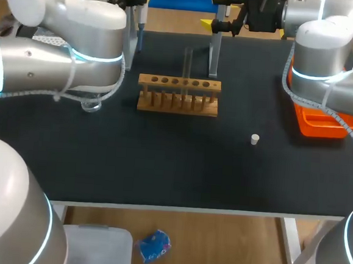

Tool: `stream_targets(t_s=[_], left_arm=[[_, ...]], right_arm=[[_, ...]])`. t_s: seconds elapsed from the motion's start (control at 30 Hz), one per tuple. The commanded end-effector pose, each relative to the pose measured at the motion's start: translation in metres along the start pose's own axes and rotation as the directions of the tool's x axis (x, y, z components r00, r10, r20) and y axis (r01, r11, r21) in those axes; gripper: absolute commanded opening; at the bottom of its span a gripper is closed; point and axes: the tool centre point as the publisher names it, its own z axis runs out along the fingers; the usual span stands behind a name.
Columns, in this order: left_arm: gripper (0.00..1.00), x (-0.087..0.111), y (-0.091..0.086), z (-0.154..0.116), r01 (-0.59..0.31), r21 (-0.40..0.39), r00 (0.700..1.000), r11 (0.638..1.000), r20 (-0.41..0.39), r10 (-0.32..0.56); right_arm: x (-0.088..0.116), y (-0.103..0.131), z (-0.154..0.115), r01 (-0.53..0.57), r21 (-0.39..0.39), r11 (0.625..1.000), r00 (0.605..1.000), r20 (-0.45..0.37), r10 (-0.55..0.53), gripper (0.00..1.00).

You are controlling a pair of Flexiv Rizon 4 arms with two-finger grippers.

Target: Invert the test tube, pick up the pipette, mount the tip to pipette, aspirate from beaker and dispense into the tube, eject the tip, return the pipette, and cap with the stopper.

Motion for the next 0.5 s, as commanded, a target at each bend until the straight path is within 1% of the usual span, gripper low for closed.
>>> stream_targets(t_s=[0.03, 0.3, 0.5], left_arm=[[0.00, -0.001, -0.001, 0.014, 0.007, -0.009, 0.999, 1.000, 0.031, -0.006], [0.00, -0.010, -0.002, 0.021, 0.025, -0.015, 0.997, 1.000, 0.077, -0.024], [0.00, -0.013, -0.002, 0.025, 0.035, -0.027, 0.994, 0.999, 0.104, -0.032]], right_arm=[[-0.001, 0.000, 0.000, 0.000, 0.000, 1.000, 1.000, -0.002, 0.000, 1.00], [-0.001, 0.000, 0.000, 0.000, 0.000, 1.000, 1.000, -0.002, 0.000, 1.00], [-0.001, 0.000, 0.000, 0.000, 0.000, 1.000, 1.000, -0.002, 0.000, 1.00]])
